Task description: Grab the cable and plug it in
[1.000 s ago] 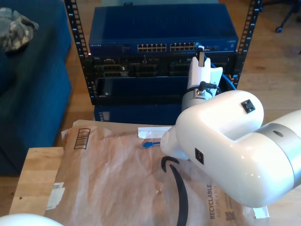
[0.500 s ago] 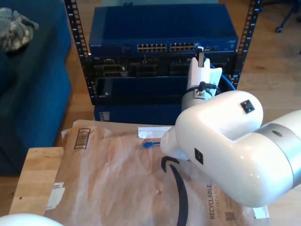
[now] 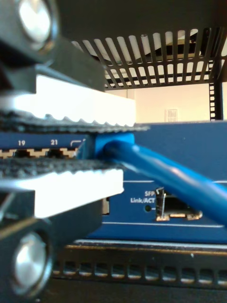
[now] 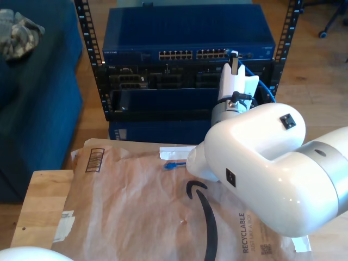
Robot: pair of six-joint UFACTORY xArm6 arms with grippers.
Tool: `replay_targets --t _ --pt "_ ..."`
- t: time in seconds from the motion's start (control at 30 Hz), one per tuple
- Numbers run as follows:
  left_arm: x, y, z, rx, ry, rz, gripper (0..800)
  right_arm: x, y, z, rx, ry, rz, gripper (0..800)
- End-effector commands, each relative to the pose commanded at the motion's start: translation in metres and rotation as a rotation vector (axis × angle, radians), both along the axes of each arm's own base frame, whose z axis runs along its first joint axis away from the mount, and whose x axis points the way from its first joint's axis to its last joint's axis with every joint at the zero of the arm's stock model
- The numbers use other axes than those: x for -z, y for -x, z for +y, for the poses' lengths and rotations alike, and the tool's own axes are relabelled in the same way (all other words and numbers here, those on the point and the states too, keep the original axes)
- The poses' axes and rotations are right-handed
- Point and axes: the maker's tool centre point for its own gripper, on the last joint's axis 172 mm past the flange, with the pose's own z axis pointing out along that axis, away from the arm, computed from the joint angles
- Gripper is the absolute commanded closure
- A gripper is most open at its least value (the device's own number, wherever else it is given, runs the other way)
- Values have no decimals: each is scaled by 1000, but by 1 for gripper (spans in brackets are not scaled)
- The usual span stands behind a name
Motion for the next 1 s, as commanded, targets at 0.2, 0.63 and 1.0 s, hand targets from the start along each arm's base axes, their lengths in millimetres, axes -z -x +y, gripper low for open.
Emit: replay_targets --t 0.2,0.63,1.0 --pt "0 0 0 2 0 0 0 4 -2 2 -6 -4 18 800" --pt "0 0 0 0 0 0 0 4 -2 4 -10 -5 19 800" --pt "0 0 0 0 0 0 0 4 -2 20 -38 -13 32 800"
